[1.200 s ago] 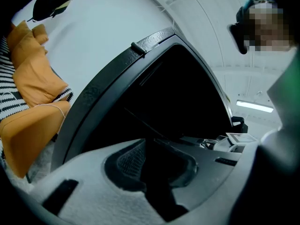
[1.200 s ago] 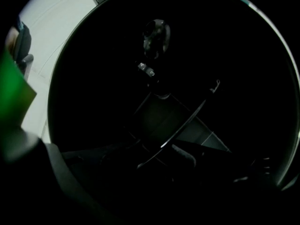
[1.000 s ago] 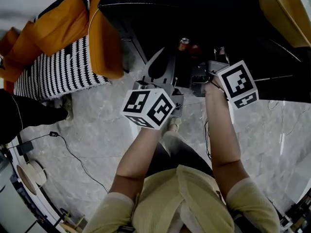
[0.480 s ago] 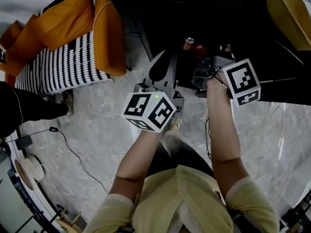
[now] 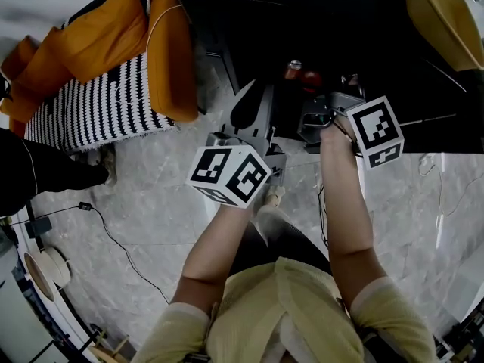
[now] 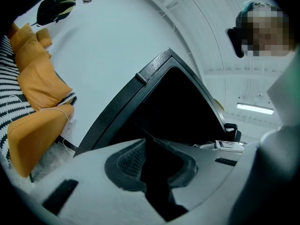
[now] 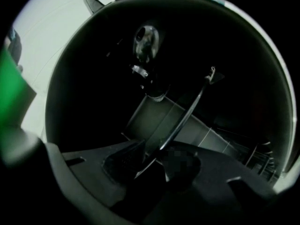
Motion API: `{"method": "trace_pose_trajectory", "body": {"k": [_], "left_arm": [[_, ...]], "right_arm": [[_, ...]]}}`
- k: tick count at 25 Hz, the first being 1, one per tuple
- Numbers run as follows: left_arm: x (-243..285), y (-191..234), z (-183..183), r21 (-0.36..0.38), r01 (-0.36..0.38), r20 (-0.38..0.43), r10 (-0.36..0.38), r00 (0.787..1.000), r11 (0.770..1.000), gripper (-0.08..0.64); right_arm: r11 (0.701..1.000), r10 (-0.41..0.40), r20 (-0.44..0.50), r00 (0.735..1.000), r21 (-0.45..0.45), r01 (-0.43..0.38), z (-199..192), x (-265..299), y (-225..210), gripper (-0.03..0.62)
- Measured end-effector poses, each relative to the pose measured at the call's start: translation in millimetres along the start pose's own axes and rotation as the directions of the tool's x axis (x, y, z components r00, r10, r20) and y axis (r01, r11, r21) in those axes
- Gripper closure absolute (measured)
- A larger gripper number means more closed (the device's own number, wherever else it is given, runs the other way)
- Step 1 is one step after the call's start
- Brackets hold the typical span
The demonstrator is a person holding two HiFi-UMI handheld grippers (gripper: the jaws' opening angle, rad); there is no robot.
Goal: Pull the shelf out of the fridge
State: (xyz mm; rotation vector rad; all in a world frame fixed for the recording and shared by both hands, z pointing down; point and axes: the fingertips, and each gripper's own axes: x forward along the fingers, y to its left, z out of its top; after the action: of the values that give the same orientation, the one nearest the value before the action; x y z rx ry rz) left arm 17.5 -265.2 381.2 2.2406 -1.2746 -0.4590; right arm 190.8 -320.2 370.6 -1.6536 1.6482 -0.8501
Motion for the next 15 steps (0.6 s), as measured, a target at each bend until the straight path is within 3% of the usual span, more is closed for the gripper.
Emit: {"method": "trace_pose_trajectory", "body": {"k": [6,15], "left_arm": [[-0.8,-4.4,1.9,-0.009,0.014,-0.009,-0.014,1.0,1.0,0.531],[0.2,-10.3,-3.9,-0.082,0.057,-0.032,-0.059,0.998,0.995,0.523]], "right_arm": [[1.0,-0.004,-0.008,1.0,0.0,0.004,-3.1,-13.5,1.5,0.482],[1.0,-0.002,-0.019,1.0,0.003,0.002,-6.9,-31.9,3.2,0.482]]}}
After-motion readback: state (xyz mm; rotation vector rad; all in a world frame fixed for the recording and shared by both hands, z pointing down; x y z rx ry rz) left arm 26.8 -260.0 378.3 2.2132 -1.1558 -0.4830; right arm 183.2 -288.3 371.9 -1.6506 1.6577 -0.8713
